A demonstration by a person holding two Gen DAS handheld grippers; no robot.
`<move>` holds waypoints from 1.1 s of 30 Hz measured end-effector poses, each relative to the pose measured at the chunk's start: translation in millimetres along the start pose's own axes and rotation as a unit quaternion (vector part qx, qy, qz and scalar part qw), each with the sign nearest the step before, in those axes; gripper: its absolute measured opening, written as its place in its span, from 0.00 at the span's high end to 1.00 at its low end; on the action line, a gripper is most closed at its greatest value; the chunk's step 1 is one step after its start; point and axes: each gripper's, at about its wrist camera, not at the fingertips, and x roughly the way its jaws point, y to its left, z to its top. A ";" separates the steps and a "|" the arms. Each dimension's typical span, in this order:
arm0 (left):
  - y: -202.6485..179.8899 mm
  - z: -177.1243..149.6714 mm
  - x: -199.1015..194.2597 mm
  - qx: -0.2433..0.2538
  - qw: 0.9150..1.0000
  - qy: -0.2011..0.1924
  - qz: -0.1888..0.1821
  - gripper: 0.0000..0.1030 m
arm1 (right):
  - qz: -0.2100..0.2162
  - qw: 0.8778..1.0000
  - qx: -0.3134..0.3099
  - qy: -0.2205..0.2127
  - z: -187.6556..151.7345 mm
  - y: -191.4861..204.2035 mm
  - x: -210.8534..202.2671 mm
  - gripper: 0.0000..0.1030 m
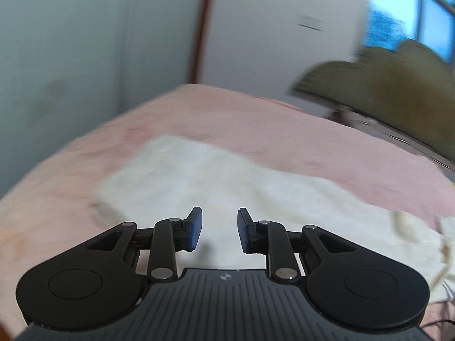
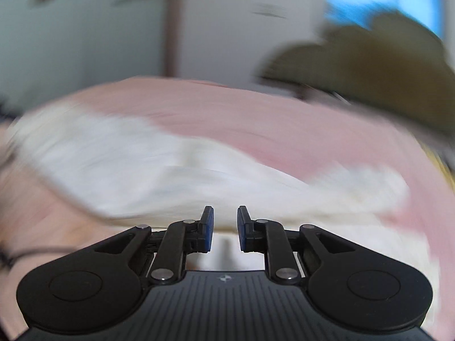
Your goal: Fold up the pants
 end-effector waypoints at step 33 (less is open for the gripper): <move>-221.2 -68.1 72.0 0.241 0.948 -0.002 -0.210 0.44 | -0.176 0.974 0.132 0.058 10.4 -212.4 63.2 0.91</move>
